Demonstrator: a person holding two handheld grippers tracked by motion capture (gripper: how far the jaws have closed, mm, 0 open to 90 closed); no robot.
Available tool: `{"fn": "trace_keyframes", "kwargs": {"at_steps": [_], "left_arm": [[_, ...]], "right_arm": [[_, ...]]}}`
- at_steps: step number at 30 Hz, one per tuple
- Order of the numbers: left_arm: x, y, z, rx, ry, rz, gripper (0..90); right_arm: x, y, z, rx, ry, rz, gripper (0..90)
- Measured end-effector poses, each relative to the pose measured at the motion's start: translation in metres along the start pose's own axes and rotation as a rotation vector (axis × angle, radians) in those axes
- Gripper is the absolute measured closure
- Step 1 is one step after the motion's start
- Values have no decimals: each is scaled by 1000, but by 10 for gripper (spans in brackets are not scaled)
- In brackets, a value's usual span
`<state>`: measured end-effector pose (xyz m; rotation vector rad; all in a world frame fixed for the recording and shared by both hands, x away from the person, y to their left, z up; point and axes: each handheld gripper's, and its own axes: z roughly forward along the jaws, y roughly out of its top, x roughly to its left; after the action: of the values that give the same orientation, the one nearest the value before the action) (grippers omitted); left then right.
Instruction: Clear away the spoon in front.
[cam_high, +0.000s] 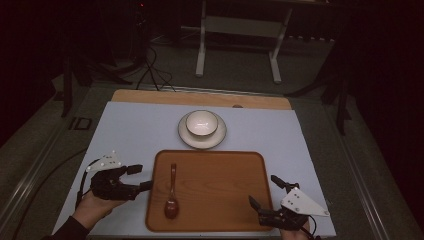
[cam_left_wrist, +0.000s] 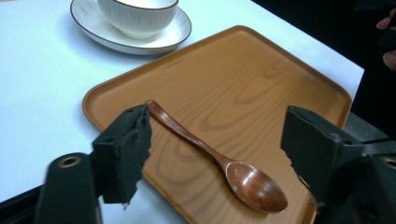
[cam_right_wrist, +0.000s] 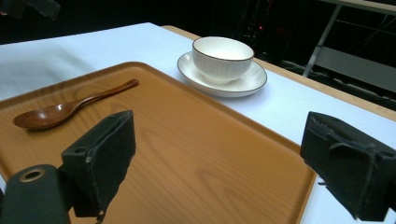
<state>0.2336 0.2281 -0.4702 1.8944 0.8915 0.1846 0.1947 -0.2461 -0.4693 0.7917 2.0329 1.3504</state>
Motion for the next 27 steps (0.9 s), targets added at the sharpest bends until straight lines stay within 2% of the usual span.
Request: {"fn": "trace_keyframes", "kwargs": {"at_steps": [2, 4, 7, 8, 11, 16, 20, 21, 25, 27], "left_arm": [[0, -4, 1, 2, -12, 1, 136], [0, -9, 2, -5, -3, 21, 133], [-1, -16, 5, -1, 33, 59, 14], [-1, -18, 7, 0, 43, 67, 5], [-1, -24, 8, -17, 41, 72, 5], [3, -33, 7, -104, 24, 68, 5], [4, -36, 6, -118, 9, 74, 5], [4, -36, 6, -135, 1, 78, 5], [3, -37, 9, -121, 17, 121, 5], [3, -37, 9, -118, 23, 128, 5]], "right_arm": [[0, 0, 0, 1, 1, -1, 103], [0, 0, 0, 4, 2, 1, 103], [0, 0, 1, 6, 2, -1, 103], [1, -1, 1, 7, 1, -4, 103], [1, -1, 1, 9, 2, -6, 103], [1, -2, 2, 8, 5, -12, 103], [0, -3, 2, 6, 4, -10, 103], [-1, -3, 2, 3, 1, -10, 103], [-1, -3, 1, 1, -4, -12, 103], [-2, -3, 1, 4, -4, -7, 103]]}}
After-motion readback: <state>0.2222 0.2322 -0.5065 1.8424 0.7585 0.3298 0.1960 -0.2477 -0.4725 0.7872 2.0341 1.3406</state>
